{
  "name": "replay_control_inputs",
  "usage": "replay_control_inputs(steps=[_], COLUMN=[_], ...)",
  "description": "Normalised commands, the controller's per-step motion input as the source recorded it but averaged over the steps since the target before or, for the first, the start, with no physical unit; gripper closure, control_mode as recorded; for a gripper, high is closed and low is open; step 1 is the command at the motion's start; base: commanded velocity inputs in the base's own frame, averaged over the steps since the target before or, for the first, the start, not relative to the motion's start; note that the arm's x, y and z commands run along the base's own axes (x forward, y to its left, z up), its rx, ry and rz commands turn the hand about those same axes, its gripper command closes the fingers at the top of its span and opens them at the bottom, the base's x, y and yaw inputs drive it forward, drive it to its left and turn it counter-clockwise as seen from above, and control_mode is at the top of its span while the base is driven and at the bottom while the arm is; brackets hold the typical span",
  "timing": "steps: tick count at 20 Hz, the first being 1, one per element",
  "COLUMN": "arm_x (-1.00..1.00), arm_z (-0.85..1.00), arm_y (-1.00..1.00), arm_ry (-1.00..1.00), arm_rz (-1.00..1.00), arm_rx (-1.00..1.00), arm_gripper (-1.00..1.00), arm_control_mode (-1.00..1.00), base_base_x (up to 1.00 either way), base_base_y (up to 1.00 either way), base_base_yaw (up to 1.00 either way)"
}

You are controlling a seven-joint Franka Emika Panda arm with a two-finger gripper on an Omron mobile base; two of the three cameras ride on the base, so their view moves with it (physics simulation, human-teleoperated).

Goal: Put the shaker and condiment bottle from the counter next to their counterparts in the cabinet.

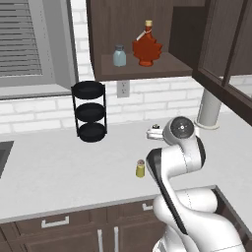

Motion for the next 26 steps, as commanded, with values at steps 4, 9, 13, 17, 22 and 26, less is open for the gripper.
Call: replay_control_inputs(steps=[4,9,13,17,22,26], arm_x=[-0.14,-0.18,-0.06,-0.01,-0.03,-0.05], arm_z=[-0.19,-0.42,-0.55,-0.31,-0.37,-0.41], arm_y=[0.05,0.02,0.0,0.0,-0.06,-0.14], arm_ry=[0.0,0.0,0.0,0.0,0.0,0.0], arm_rz=[-0.02,-0.04,0.0,0.0,0.0,0.0], arm_rx=[0.0,0.0,0.0,0.0,0.0,0.01], arm_gripper=[-1.0,-1.0,-1.0,-1.0,-1.0,-1.0], arm_control_mode=[-1.0,-1.0,-1.0,-1.0,-1.0,-1.0], base_base_x=[0.0,0.0,0.0,0.0,0.0,0.0], base_base_y=[0.0,0.0,0.0,0.0,0.0,0.0], base_base_yaw=[0.0,0.0,0.0,0.0,0.0,0.0])
